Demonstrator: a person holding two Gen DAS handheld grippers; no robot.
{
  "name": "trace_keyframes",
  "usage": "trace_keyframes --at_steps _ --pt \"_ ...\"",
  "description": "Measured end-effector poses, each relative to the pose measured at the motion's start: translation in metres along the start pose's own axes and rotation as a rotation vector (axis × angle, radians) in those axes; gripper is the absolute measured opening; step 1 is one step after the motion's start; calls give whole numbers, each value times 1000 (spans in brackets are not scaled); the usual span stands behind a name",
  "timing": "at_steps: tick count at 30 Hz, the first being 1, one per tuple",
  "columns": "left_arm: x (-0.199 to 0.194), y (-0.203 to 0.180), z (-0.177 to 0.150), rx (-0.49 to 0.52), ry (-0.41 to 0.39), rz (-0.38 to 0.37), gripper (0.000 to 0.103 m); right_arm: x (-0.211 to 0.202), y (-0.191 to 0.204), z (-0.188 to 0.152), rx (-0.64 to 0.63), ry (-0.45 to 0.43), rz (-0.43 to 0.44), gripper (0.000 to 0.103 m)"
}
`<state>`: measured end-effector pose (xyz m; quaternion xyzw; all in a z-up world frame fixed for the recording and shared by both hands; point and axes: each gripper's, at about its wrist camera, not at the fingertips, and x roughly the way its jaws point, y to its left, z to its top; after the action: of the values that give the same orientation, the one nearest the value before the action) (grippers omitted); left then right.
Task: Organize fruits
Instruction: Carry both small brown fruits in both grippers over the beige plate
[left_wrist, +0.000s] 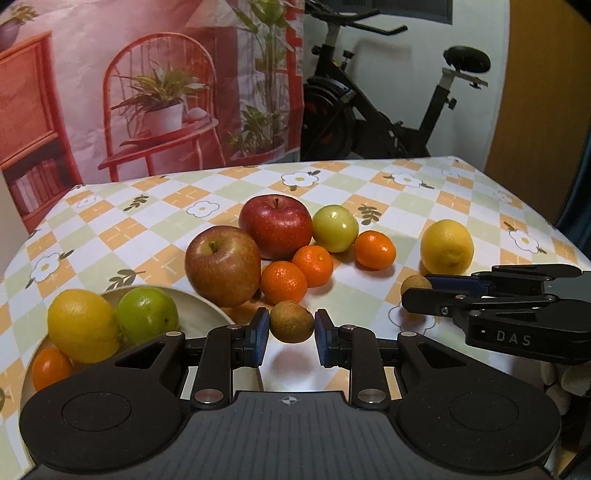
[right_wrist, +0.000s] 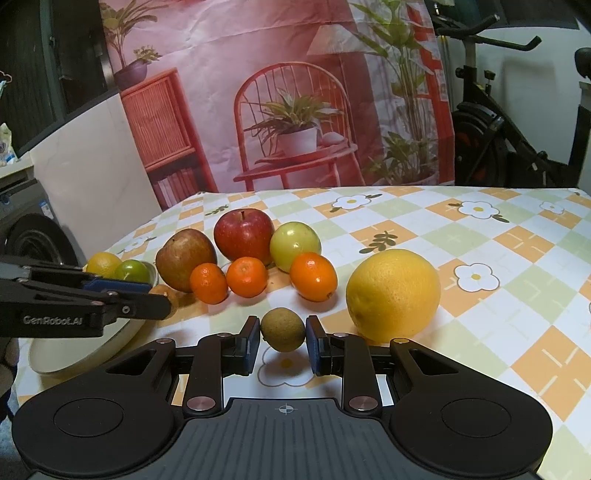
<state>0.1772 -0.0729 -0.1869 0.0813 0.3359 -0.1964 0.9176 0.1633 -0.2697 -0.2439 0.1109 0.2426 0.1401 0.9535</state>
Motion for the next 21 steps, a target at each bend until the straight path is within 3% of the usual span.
trace_keyframes --at_steps 11,21 --pt "-32 27 2 -70 -48 40 28 -1 -4 0 25 -4 19 25" --pt "-66 85 -38 -221 -18 108 28 1 -1 1 8 17 -2 25"
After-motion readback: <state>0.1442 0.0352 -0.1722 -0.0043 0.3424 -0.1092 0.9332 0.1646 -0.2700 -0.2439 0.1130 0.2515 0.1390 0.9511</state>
